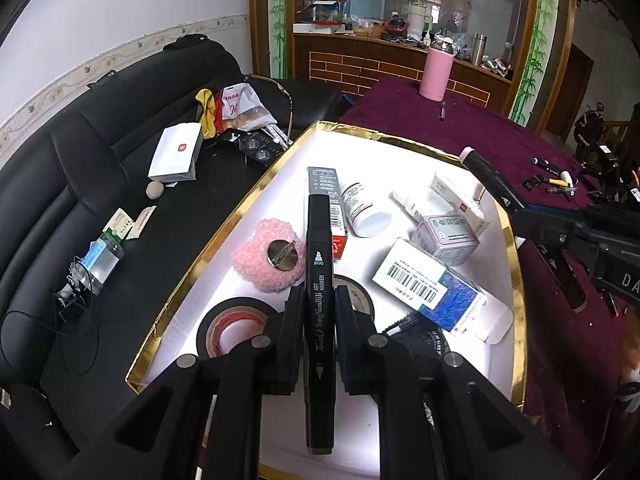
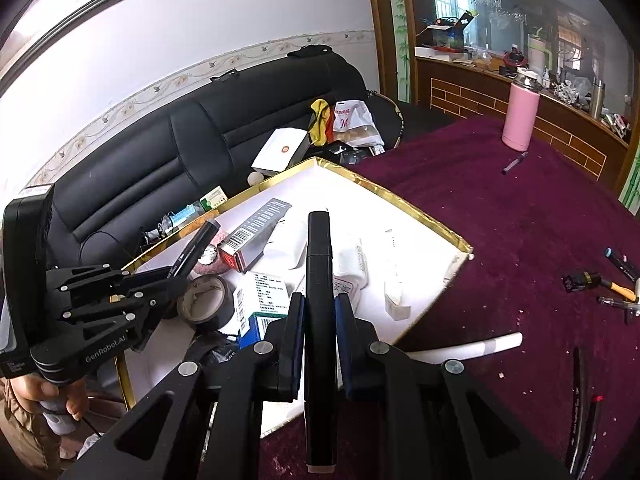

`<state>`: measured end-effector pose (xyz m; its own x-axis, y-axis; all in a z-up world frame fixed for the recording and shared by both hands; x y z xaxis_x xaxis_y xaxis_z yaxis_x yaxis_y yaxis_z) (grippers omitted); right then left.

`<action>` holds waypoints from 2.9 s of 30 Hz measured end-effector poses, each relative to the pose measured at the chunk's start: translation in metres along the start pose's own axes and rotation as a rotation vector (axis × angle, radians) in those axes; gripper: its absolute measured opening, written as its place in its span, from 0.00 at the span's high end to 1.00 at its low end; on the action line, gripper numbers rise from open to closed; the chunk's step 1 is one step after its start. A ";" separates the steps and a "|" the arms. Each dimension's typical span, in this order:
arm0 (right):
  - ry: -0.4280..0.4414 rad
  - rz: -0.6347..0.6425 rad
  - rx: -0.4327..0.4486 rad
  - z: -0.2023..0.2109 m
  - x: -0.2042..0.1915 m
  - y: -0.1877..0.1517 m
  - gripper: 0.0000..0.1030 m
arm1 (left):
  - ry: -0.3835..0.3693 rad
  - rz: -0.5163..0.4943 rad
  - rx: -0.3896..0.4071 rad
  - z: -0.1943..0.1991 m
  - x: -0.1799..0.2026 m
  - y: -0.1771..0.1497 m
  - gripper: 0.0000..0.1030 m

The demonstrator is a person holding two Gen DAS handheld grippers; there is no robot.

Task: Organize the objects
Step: 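Lower both black markers into the gold-rimmed box, then open the left tool to drop its marker while the right releases its marker, then move both tools back over the markers on the table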

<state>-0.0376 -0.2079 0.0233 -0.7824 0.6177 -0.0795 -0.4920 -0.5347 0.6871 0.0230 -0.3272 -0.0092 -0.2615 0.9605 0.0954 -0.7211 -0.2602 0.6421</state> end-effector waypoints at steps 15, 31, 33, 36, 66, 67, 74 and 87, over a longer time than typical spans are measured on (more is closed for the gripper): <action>0.075 -0.016 -0.072 -0.037 -0.020 -0.003 0.84 | 0.007 0.028 -0.030 -0.020 -0.011 -0.004 0.86; 0.080 -0.061 -0.047 -0.043 -0.016 0.007 0.69 | 0.000 0.019 -0.007 -0.016 -0.009 -0.001 0.85; 0.078 -0.068 -0.028 -0.036 -0.016 0.008 0.52 | -0.005 0.016 0.012 -0.009 -0.005 0.002 0.75; 0.082 -0.084 0.007 -0.020 -0.011 0.010 0.47 | -0.016 0.020 0.057 0.003 0.000 0.011 0.56; -0.106 -0.431 0.065 0.088 0.197 -0.100 0.09 | -0.121 -0.203 0.021 0.012 0.159 0.026 0.38; -0.115 -0.434 0.068 0.091 0.201 -0.100 0.09 | -0.120 -0.223 0.016 0.010 0.166 0.025 0.37; -0.165 -0.469 0.089 0.111 0.230 -0.104 0.09 | -0.106 -0.424 -0.057 -0.030 0.223 0.028 0.37; -0.171 -0.493 0.060 0.105 0.241 -0.115 0.09 | -0.091 -0.521 -0.137 -0.079 0.257 0.032 0.37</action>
<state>-0.1296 0.0630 0.0004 -0.3877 0.8755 -0.2882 -0.7590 -0.1259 0.6388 -0.1182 -0.0969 -0.0241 0.2046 0.9689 -0.1392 -0.8188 0.2473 0.5180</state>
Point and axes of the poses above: each gripper's, at about its wrist camera, not at the fingertips, and z roughly against the way its jaws point, x to its right, y to its top, the point moved 9 cm from there along -z, roughly the way its jaws point, and after that the axes turned 5 degrees about -y, right-handed, at the moved point
